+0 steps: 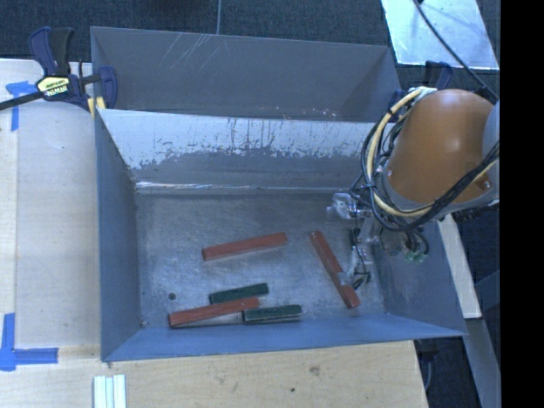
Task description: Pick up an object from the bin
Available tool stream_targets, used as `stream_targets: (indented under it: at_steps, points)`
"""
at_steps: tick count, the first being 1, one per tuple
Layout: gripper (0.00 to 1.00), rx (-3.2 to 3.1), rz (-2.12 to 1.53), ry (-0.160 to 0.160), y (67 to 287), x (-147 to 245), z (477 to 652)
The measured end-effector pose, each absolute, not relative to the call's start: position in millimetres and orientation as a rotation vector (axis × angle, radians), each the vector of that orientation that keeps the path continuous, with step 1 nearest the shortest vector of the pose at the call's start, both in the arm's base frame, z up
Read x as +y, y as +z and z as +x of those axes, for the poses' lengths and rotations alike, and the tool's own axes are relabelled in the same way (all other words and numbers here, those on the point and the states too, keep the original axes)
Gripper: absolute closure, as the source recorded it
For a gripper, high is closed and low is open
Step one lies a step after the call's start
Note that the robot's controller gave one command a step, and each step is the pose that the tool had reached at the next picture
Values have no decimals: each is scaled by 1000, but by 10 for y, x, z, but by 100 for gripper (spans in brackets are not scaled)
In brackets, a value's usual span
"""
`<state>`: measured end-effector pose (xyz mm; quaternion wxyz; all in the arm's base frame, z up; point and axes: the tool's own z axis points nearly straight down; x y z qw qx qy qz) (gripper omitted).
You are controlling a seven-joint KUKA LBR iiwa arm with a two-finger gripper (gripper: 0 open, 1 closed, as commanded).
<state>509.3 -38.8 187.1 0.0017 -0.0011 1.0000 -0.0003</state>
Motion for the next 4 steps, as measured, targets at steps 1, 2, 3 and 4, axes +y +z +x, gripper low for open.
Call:
stream_targets:
  at_steps: [1, 2, 3, 4]
  points:
    - [0, 3127, -271, 1, 665, -217, 5685]
    - [0, 3114, -362, 4, 707, 505, 5896]
    - [100, 3114, -352, 1, 717, 463, 5898]
    - [100, 2990, -928, -2, 2137, 657, 5846]
